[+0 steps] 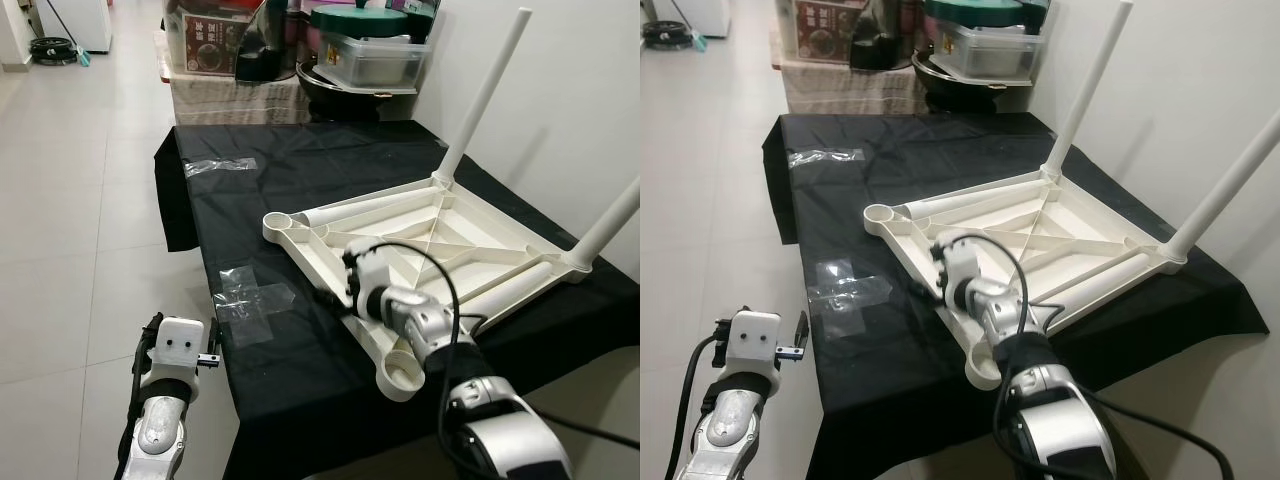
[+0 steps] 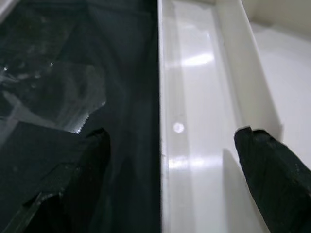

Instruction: Building children table

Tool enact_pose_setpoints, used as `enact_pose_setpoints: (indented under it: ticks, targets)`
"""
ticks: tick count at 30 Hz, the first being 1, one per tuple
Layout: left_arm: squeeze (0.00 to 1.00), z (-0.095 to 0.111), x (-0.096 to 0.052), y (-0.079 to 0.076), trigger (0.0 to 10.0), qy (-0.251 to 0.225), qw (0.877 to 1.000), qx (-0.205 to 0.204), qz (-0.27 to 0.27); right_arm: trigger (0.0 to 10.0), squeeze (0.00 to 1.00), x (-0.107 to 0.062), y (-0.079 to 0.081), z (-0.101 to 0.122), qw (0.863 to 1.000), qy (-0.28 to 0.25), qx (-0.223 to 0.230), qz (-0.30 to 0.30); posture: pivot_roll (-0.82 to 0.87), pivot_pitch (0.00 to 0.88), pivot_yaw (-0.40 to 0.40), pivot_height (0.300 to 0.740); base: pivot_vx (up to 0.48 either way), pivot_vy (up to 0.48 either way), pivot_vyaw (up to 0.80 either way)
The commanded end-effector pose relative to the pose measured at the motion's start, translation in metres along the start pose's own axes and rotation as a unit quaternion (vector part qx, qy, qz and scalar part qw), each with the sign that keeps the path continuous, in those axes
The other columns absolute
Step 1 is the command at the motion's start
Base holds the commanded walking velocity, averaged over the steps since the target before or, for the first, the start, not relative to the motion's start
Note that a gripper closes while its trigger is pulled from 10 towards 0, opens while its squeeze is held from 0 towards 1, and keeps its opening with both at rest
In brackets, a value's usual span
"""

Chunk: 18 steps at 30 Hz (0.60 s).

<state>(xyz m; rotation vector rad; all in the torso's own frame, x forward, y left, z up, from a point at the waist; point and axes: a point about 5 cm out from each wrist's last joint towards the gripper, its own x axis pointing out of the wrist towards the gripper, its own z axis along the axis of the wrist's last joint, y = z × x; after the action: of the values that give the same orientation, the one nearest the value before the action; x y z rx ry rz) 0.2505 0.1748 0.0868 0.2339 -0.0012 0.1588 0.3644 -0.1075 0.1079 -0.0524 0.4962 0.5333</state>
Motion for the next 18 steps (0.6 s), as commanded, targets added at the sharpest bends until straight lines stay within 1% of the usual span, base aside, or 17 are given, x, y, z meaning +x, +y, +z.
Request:
enact_pose_setpoints:
  ticks: [1, 3, 4, 6, 7, 8, 9, 11, 12, 13, 14, 15, 16, 17, 18]
  targets:
    - [0.00, -0.002, -0.001, -0.003, 10.0, -0.001, 1.000, 0.007, -0.006, 10.0, 0.00, 0.000, 0.003, 0.004, 0.999, -0.028, -0.024, 0.001, 0.04, 0.000, -0.146, 0.740, 0.000, 0.000, 0.00]
    - [0.00, -0.002, -0.001, -0.003, 10.0, -0.001, 1.000, 0.007, -0.006, 10.0, 0.00, 0.000, 0.003, 0.004, 0.999, -0.028, -0.024, 0.001, 0.04, 0.000, -0.146, 0.740, 0.000, 0.000, 0.00]
    - [0.00, -0.002, -0.001, -0.003, 10.0, 0.000, 1.000, 0.007, -0.006, 10.0, 0.00, 0.000, 0.004, 0.010, 0.998, -0.049, -0.034, -0.001, 0.04, 0.000, -0.146, 0.740, 0.000, 0.000, 0.00]
    - [0.00, -0.002, -0.001, -0.003, 10.0, 0.000, 1.000, 0.007, -0.006, 10.0, 0.00, 0.001, 0.006, 0.011, 0.998, -0.045, -0.039, 0.005, 0.04, 0.000, -0.144, 0.740, 0.000, 0.000, 0.00]
    - [0.00, -0.002, -0.001, -0.003, 10.0, 0.000, 1.000, 0.007, -0.007, 10.0, 0.00, 0.002, 0.008, 0.007, 0.999, -0.028, -0.042, 0.011, 0.04, 0.000, -0.144, 0.740, 0.000, 0.000, 0.00]
    - [0.00, -0.002, -0.001, -0.004, 10.0, 0.000, 1.000, 0.007, -0.007, 10.0, 0.00, 0.003, 0.008, -0.007, 0.999, 0.018, -0.031, 0.014, 0.04, 0.000, -0.148, 0.740, 0.000, 0.000, 0.00]
    - [0.00, -0.002, -0.001, -0.004, 10.0, 0.000, 1.000, 0.007, -0.007, 10.0, 0.00, 0.003, 0.007, -0.016, 0.998, 0.050, -0.022, 0.016, 0.04, 0.000, -0.148, 0.740, 0.000, 0.000, 0.00]
    - [0.00, -0.002, -0.001, -0.004, 10.0, 0.000, 1.000, 0.007, -0.007, 10.0, 0.00, 0.003, 0.007, -0.016, 0.998, 0.050, -0.022, 0.016, 0.04, 0.000, -0.148, 0.740, 0.000, 0.000, 0.00]
    - [0.00, -0.002, -0.001, -0.004, 10.0, 0.000, 1.000, 0.007, -0.007, 10.0, 0.00, 0.002, 0.006, -0.024, 0.997, 0.075, -0.014, 0.018, 0.04, 0.000, -0.149, 0.740, 0.000, 0.000, 0.00]
    - [0.00, -0.002, -0.001, -0.004, 10.0, 0.000, 1.000, 0.008, -0.006, 9.6, 0.00, 0.001, 0.006, -0.029, 0.995, 0.095, -0.001, 0.024, 0.04, 0.000, -0.149, 0.740, 0.000, 0.000, 0.00]
    - [0.00, -0.002, -0.001, -0.004, 10.0, 0.000, 1.000, 0.008, -0.006, 9.6, 0.00, 0.001, 0.006, -0.029, 0.995, 0.095, -0.001, 0.024, 0.04, 0.000, -0.149, 0.740, 0.000, 0.000, 0.00]
    - [0.00, -0.002, -0.001, -0.003, 10.0, 0.001, 1.000, 0.008, -0.006, 9.1, 0.00, 0.001, 0.005, -0.031, 0.994, 0.105, 0.006, 0.029, 0.04, 0.000, -0.149, 0.740, 0.000, 0.000, 0.00]
    - [0.00, -0.002, -0.001, -0.003, 10.0, 0.001, 1.000, 0.008, -0.006, 9.1, 0.00, 0.001, 0.005, -0.031, 0.994, 0.105, 0.006, 0.029, 0.04, 0.000, -0.149, 0.740, 0.000, 0.000, 0.00]
    - [0.00, -0.002, -0.001, -0.004, 10.0, 0.001, 1.000, 0.008, -0.006, 7.1, 0.00, 0.000, 0.004, -0.034, 0.991, 0.123, 0.027, 0.036, 0.04, 0.000, -0.149, 0.740, 0.000, 0.000, 0.00]
    - [0.00, -0.002, -0.001, -0.004, 10.0, 0.001, 1.000, 0.008, -0.006, 7.1, 0.00, 0.000, 0.004, -0.034, 0.991, 0.123, 0.027, 0.036, 0.04, 0.000, -0.149, 0.740, 0.000, 0.000, 0.00]
